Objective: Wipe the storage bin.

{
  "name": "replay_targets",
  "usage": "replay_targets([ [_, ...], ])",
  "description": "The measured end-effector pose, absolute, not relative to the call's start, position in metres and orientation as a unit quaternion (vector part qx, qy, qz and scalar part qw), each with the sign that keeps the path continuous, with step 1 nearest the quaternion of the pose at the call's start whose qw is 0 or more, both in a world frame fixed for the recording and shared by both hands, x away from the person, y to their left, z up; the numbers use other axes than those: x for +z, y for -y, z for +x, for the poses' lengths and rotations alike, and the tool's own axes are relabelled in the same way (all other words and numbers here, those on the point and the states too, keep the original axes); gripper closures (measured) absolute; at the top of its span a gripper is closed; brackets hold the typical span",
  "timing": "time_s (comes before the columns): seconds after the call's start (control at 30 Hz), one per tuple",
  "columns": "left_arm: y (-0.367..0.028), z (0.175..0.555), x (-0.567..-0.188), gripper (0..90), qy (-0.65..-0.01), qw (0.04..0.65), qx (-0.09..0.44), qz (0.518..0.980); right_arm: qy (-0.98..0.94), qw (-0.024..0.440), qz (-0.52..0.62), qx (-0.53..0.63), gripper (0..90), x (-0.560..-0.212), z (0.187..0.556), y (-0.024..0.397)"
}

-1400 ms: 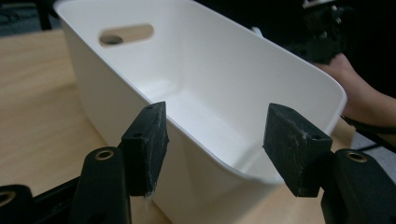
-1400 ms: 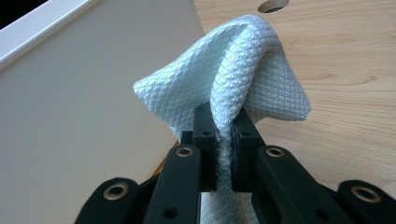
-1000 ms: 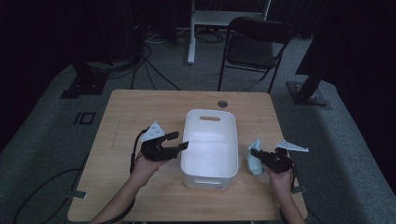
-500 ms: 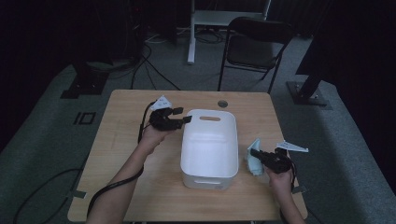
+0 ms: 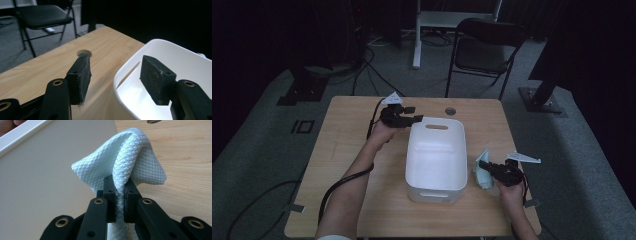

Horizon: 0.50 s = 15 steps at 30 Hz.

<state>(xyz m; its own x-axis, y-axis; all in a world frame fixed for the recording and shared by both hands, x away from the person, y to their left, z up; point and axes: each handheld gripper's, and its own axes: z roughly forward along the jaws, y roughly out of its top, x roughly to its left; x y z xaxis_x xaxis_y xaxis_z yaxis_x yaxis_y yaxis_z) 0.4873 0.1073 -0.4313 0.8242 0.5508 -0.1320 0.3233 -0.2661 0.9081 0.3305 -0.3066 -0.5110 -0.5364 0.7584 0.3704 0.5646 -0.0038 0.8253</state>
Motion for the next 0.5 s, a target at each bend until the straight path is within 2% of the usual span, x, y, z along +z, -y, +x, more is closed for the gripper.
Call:
replay_targets([
  [0.1, -0.102, 0.490, -0.434, 44.8, -0.272, 0.537, 0.101, 0.792, -0.699, 0.090, 0.473, 0.528, 83.6, -0.511, 0.330, 0.307],
  [0.27, -0.095, 0.494, -0.436, 58.9, -0.256, 0.531, 0.090, 0.803, -0.698, 0.089, 0.474, 0.529, 83.6, -0.512, 0.330, 0.309],
  [0.5, -0.088, 0.499, -0.438, 70.2, -0.247, 0.514, 0.083, 0.817, -0.698, 0.089, 0.475, 0.529, 83.6, -0.512, 0.330, 0.310],
])
